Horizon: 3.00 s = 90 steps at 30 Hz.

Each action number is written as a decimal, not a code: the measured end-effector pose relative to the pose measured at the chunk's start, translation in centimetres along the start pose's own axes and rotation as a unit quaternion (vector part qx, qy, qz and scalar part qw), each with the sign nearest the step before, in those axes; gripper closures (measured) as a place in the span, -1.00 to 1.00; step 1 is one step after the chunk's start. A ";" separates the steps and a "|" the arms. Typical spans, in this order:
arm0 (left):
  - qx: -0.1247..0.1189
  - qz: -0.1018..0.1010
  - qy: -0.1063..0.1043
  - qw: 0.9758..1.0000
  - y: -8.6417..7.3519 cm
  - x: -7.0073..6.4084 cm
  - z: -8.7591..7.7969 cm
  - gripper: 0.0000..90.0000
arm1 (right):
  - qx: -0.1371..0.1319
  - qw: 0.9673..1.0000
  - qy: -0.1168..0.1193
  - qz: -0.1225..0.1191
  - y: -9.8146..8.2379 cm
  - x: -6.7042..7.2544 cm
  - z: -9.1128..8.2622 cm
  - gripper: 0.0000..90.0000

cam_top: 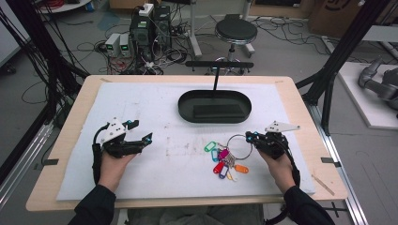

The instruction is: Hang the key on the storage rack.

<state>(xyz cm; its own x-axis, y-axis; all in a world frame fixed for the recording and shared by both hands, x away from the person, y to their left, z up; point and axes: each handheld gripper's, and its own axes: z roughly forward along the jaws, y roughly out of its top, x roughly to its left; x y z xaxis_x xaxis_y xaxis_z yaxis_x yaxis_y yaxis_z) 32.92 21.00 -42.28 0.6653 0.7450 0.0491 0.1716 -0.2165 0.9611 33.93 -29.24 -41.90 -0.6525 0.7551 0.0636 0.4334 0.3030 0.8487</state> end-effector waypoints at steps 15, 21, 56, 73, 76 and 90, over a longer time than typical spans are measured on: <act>-0.001 0.002 -0.002 1.000 0.1 -0.1 0.0 -0.42 | -0.011 0.998 0.049 0.025 0.2 1.1 0.3 0.90; -0.001 0.002 -0.004 1.000 0.1 -0.2 0.1 -0.42 | 0.002 0.998 0.054 0.037 0.1 1.0 0.5 0.89; -0.004 -0.003 -0.007 1.000 -0.5 0.1 -1.2 -0.42 | -0.057 0.993 0.107 -0.017 5.5 -0.9 -2.6 0.95; -0.006 0.000 -0.015 1.000 -0.5 0.0 -1.0 -0.42 | -0.088 0.988 0.119 -0.048 9.4 -2.5 -4.2 0.95; -0.005 0.002 -0.016 1.000 -0.5 0.0 -1.0 -0.42 | -0.095 0.987 0.116 -0.051 10.4 -3.0 -4.5 0.95; -0.007 0.000 -0.015 1.000 -0.6 0.1 -1.3 -0.42 | -0.127 0.986 0.092 -0.064 15.0 -5.5 -5.2 0.95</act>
<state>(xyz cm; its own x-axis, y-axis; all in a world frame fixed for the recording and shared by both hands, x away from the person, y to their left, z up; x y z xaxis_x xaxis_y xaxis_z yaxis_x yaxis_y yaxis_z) 31.96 22.05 -42.45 0.6867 0.7258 0.0410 0.1611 -0.2069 0.9650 40.82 -31.86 -26.84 -0.8034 0.5951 0.0219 0.1860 0.2159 0.9585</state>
